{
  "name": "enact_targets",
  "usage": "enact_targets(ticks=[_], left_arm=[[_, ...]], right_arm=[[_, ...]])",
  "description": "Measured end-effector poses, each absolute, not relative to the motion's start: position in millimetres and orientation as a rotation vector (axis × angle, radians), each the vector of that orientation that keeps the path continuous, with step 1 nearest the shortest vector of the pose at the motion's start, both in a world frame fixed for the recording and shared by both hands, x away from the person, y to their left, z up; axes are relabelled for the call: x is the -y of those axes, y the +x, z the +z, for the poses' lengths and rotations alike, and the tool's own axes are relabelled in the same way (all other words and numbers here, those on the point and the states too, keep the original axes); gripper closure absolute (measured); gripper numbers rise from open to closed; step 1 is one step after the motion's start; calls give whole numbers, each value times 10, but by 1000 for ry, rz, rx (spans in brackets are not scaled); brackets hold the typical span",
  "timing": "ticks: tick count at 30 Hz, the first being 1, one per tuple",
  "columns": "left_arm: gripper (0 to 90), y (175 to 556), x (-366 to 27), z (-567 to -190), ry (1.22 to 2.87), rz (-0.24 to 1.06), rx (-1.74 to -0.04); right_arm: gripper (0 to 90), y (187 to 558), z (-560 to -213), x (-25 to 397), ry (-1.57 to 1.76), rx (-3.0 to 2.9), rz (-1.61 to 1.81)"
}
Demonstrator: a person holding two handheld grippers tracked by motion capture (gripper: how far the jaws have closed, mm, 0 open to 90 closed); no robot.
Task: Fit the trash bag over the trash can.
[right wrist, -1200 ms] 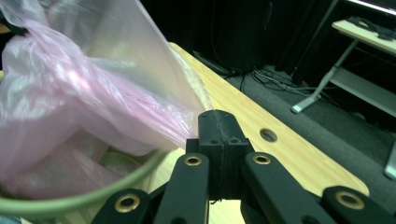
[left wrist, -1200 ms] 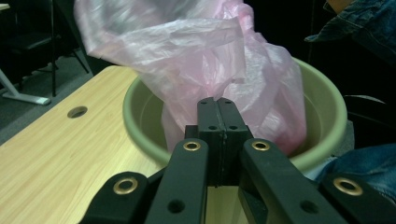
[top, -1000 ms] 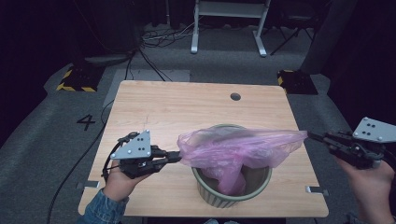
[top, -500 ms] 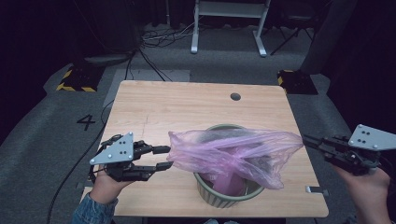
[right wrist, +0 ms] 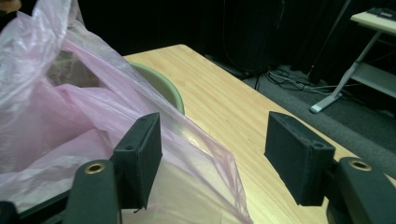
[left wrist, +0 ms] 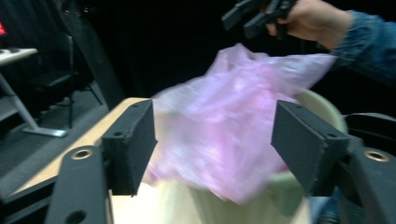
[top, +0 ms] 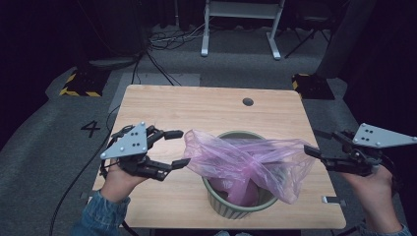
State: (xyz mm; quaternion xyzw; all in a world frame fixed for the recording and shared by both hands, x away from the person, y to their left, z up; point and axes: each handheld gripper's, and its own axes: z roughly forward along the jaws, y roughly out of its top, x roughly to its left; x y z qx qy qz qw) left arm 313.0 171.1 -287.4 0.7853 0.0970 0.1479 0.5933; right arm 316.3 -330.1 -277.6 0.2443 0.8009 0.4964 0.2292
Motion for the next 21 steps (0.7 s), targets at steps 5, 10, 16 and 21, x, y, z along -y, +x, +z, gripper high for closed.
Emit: enact_targets(ticks=[5,10,16,21], left_arm=[[292,3387,-1529,-2913,1886,295,-240],[347,3534,-1367,-3029,1930,207,-235],[823,3475,-1279,-3089,2007,250,-184],[892,3431,-1353,-3038,1962,362,-220]], right_arm=[[315,3344,-2872,3237,692,-2274,1354],[357,3606,-3089,3254,751,-2391,1427],[808,3602,-3135,3109,604,-2485,1317],[894,3573,-3032,3010,564,-2414,1270]])
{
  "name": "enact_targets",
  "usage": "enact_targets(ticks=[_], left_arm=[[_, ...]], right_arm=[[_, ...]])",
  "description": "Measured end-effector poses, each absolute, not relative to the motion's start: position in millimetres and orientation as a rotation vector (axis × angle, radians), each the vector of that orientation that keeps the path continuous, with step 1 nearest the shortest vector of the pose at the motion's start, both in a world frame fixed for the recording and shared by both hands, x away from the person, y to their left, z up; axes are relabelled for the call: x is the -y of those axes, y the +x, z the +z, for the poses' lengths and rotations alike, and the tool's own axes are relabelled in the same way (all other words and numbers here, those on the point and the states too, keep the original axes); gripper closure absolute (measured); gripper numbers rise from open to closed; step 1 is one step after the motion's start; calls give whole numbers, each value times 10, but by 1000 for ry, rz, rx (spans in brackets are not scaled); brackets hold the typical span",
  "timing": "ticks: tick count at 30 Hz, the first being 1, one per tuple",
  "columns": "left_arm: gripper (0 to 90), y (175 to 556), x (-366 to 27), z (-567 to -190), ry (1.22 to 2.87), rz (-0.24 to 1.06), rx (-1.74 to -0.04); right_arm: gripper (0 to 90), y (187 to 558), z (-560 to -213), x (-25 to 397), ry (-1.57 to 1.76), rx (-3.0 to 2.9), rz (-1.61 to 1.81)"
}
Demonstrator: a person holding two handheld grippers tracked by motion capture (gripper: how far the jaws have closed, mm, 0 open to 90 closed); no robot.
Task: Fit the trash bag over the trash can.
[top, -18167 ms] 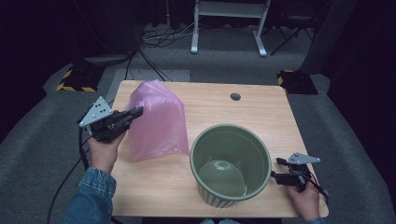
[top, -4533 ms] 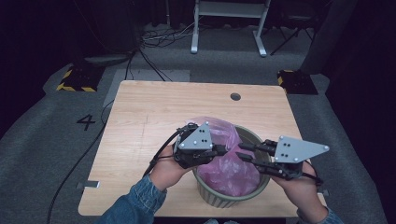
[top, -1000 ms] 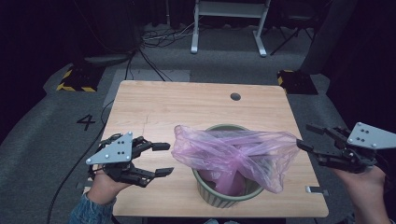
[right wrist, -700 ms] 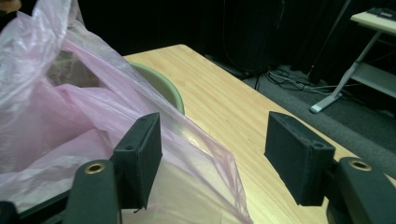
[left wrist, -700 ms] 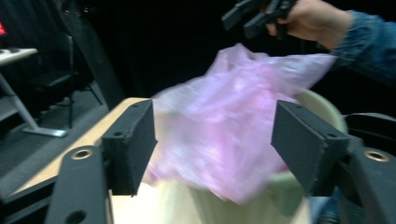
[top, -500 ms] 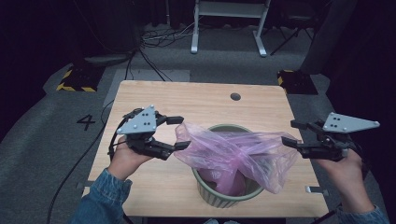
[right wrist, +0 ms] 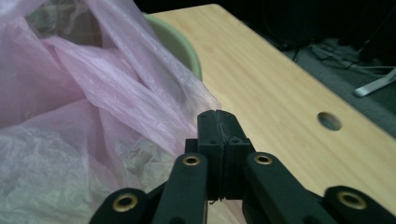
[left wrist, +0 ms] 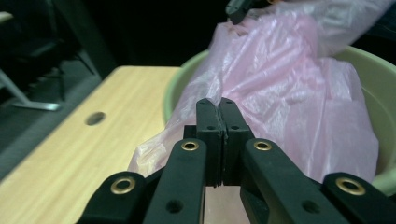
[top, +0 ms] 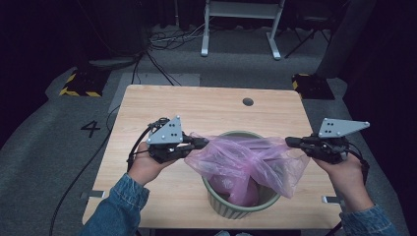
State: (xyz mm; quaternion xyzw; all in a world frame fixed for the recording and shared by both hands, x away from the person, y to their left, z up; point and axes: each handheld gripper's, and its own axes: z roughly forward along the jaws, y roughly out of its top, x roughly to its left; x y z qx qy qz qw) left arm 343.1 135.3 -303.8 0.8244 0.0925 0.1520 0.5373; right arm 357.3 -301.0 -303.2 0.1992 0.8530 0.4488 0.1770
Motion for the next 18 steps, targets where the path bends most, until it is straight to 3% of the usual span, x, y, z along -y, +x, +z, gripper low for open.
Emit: enact_targets(ticks=[9,18], left_arm=[[892,3414,-1549,-3003,1898,442,-279],[893,3437,-1658,-3160,1931,428,-316]], right_arm=[[897,3757,-2931,3022,597,-2308,1242],[897,4027,-3185,3062,702,-2301,1177]])
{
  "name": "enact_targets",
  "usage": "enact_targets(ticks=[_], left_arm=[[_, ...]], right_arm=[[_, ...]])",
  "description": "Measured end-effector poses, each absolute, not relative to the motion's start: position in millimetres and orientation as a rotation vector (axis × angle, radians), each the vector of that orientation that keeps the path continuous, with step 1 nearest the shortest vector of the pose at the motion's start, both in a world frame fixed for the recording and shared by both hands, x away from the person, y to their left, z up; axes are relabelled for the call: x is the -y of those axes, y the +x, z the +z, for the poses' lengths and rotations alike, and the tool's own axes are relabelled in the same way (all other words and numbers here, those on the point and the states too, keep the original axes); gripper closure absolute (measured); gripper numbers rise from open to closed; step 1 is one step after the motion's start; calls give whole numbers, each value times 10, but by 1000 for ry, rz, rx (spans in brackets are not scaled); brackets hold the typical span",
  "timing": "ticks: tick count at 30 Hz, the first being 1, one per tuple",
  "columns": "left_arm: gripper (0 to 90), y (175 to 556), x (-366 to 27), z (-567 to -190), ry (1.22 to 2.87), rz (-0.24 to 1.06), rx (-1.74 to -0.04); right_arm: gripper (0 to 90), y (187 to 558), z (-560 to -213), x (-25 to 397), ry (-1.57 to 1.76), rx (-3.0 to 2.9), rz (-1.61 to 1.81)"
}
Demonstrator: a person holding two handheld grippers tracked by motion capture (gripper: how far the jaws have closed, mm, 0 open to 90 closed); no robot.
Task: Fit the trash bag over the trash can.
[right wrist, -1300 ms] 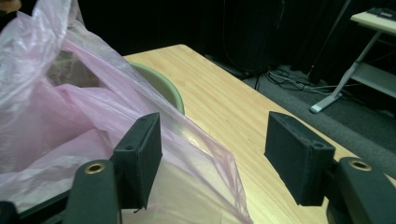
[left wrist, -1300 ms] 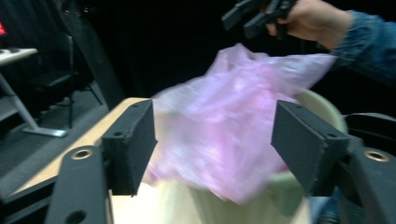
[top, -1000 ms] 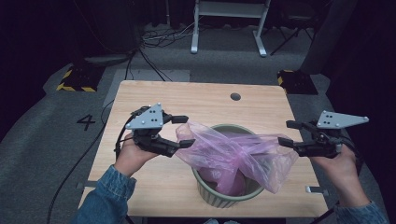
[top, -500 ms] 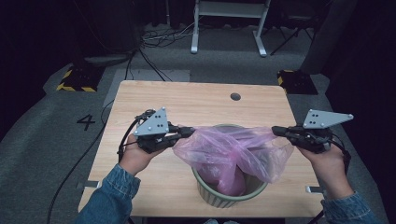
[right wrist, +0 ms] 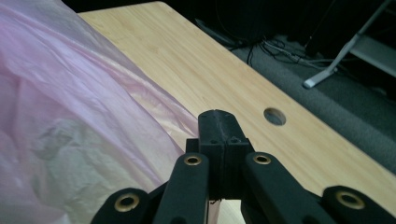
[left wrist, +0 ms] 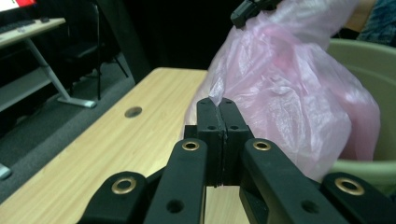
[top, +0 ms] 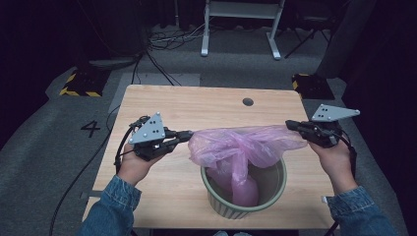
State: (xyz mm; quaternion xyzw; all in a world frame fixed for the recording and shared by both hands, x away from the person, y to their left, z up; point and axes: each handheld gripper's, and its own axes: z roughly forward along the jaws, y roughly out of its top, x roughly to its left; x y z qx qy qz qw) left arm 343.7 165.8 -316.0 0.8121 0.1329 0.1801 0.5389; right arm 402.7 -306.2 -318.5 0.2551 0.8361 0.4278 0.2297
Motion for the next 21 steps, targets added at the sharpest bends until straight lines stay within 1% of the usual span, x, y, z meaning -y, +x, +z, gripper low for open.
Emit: enact_targets(ticks=[6,12,16,19,21], left_arm=[[893,3420,-1778,-3344,1954,394,-365],[894,3404,-1866,-3570,1974,345,-398],[895,3382,-1877,-3745,1988,304,-417],[896,3344,-1905,-3852,2008,309,-430],[896,3334,-1959,-3911,1994,295,-448]], right_arm=[[897,4019,-3470,3149,767,-2351,1160],[898,3886,-3672,3257,811,-2394,1211],[898,3784,-3785,3255,806,-2415,1232],[898,3734,-3897,3231,807,-2446,1182],[899,3710,-3987,3243,816,-2467,1143]])
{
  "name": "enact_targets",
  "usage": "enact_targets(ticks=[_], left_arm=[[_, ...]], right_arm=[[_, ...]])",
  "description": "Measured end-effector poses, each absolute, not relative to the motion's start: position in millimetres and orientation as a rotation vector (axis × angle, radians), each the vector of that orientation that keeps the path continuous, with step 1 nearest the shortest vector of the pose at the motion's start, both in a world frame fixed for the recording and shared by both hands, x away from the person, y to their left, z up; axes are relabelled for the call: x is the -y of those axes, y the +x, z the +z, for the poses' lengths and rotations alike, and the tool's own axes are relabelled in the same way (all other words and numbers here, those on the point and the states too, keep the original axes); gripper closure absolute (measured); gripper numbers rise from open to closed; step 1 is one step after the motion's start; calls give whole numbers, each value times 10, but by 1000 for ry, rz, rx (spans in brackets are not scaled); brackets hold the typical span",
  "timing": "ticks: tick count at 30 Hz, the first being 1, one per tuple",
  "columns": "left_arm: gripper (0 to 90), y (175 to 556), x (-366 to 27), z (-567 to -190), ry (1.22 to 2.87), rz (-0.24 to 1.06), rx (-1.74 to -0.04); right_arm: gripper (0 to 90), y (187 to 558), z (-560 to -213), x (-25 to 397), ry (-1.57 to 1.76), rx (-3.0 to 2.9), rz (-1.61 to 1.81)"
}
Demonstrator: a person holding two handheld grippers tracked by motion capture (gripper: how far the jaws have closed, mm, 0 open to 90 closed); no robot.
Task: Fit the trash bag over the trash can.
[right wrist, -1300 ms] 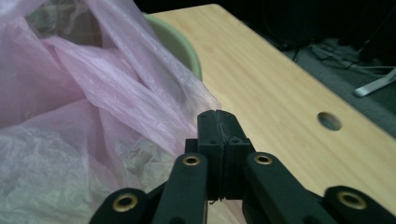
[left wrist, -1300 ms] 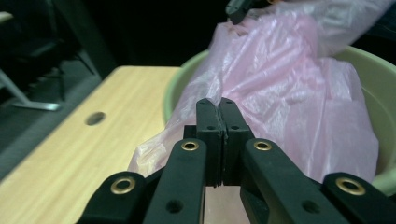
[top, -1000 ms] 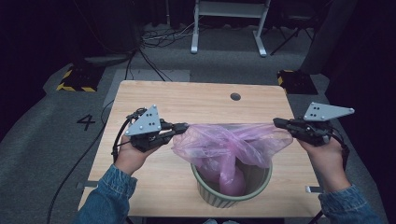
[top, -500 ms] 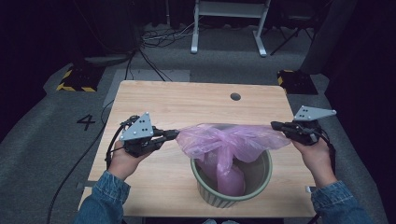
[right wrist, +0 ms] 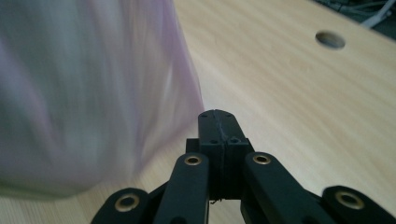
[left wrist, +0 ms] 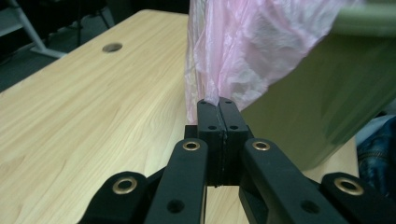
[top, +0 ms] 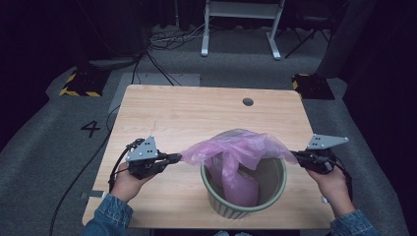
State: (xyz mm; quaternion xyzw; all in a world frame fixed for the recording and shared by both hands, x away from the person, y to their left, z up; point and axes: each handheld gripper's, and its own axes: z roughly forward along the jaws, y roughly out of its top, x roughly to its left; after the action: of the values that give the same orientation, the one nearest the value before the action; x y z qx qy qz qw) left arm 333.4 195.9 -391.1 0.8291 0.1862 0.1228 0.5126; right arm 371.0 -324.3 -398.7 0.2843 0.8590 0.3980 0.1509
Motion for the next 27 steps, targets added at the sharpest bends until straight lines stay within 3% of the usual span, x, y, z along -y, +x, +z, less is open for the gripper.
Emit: enact_targets(ticks=[4,5,7,11,15,22,27], left_arm=[[885,3326,-2031,-3902,1941,303,-450],[832,3326,-2032,-3854,1912,325,-450],[661,3328,-2016,-3774,1877,346,-447],[447,3299,-1950,-3585,1847,374,-395],[327,3256,-1865,-3440,1830,413,-361],[319,3353,-1642,-3307,1874,367,-325],[319,3539,-1494,-3298,1920,291,-346]], right_arm=[[897,3667,-4089,3333,845,-2465,1167],[868,3656,-4060,3357,843,-2443,1186],[706,3643,-3960,3399,836,-2389,1234],[524,3565,-3720,3440,797,-2318,1284],[385,3446,-3521,3479,775,-2292,1361],[375,3225,-3227,3372,651,-2288,1423],[486,3200,-3113,3085,536,-2330,1417]])
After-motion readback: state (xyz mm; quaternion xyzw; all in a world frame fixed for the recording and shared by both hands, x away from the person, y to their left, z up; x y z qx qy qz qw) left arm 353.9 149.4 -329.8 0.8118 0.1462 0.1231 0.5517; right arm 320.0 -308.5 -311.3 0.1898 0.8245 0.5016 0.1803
